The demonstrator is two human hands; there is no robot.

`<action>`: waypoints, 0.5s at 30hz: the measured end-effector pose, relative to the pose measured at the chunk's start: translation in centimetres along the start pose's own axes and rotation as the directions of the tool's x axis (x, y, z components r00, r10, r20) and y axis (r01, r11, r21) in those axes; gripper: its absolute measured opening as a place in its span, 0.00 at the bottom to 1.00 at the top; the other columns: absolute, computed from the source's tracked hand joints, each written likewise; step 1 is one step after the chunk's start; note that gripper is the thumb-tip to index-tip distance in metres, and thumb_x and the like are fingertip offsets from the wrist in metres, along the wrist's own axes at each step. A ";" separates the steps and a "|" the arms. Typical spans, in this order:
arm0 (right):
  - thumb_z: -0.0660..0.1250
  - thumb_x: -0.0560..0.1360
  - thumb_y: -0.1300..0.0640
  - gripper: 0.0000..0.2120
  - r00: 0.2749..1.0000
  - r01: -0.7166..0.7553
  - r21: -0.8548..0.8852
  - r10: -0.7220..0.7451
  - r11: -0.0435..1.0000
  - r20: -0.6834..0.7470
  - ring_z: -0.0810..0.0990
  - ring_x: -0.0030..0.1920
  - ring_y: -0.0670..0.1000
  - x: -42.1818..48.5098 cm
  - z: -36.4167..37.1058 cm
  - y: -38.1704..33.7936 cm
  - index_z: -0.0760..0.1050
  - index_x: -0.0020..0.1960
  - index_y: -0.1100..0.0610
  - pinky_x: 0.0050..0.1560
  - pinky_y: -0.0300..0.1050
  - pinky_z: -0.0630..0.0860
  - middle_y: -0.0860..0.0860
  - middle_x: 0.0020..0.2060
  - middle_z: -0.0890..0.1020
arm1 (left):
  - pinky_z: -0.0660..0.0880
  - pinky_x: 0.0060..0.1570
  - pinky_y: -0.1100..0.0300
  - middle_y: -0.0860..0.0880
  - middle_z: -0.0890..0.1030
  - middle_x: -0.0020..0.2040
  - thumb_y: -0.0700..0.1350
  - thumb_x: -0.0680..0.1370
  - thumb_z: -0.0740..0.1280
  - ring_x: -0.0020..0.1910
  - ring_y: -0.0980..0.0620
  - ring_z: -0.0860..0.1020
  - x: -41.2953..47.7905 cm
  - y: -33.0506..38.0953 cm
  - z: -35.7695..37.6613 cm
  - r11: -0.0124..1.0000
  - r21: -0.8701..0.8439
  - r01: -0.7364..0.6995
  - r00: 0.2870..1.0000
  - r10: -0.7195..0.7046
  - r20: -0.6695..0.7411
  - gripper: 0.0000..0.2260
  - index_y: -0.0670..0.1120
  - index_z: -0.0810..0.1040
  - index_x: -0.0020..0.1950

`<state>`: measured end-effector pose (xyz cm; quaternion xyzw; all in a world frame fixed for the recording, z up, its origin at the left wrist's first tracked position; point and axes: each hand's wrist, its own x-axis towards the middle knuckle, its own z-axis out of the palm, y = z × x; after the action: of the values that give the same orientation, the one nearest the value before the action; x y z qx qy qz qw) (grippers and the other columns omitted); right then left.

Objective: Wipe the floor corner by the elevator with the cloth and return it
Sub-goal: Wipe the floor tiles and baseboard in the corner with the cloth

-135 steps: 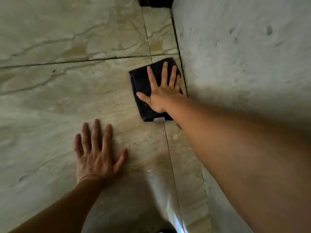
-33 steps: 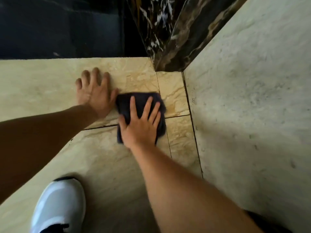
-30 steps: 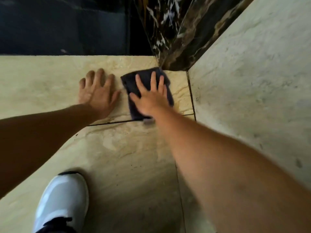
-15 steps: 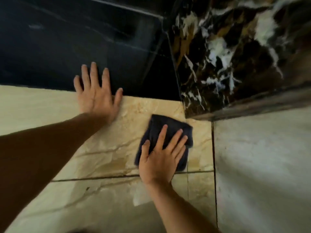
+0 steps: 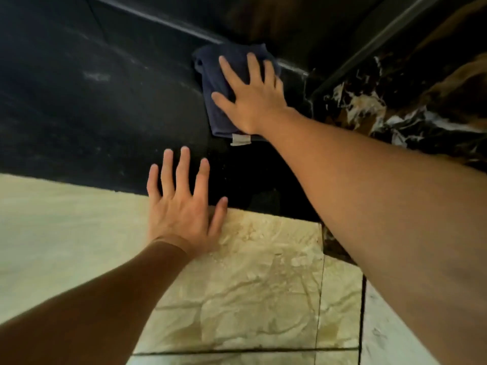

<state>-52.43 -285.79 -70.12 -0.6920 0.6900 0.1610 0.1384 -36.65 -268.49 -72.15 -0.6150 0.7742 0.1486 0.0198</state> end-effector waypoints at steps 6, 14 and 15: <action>0.46 0.81 0.35 0.27 0.992 -0.116 0.222 0.122 0.968 -0.014 0.48 0.79 0.64 -12.0 4.2 -2.3 0.50 0.80 0.35 0.76 0.61 0.49 0.54 0.82 0.49 | 0.52 0.75 0.43 0.41 0.65 0.77 0.59 0.81 0.46 0.78 0.38 0.57 -1.1 -0.8 -0.3 0.964 -0.264 0.009 0.994 -0.038 -0.105 0.30 0.45 0.72 0.72; 0.62 0.74 0.59 0.17 0.977 -0.087 0.696 0.198 0.713 -0.080 0.72 0.62 0.66 -36.7 14.6 -9.1 0.84 0.58 0.52 0.64 0.57 0.71 0.59 0.69 0.73 | 0.63 0.46 0.56 0.42 0.79 0.48 0.53 0.77 0.64 0.50 0.41 0.75 -18.5 1.1 1.2 0.751 -0.604 0.267 0.961 -0.253 0.110 0.16 0.39 0.76 0.51; 0.63 0.71 0.63 0.18 0.971 -0.117 0.800 0.238 0.588 -0.033 0.76 0.59 0.64 -39.4 15.3 -9.6 0.85 0.56 0.53 0.62 0.60 0.75 0.57 0.63 0.77 | 0.62 0.41 0.57 0.46 0.78 0.43 0.50 0.78 0.66 0.45 0.44 0.75 -21.2 1.2 1.3 0.637 -0.673 0.376 0.924 -0.314 0.219 0.12 0.41 0.74 0.49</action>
<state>-43.18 -243.50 -68.06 -0.4957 0.7629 -0.1958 0.3661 -32.86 -247.80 -68.64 -0.7051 0.5249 0.4504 -0.1568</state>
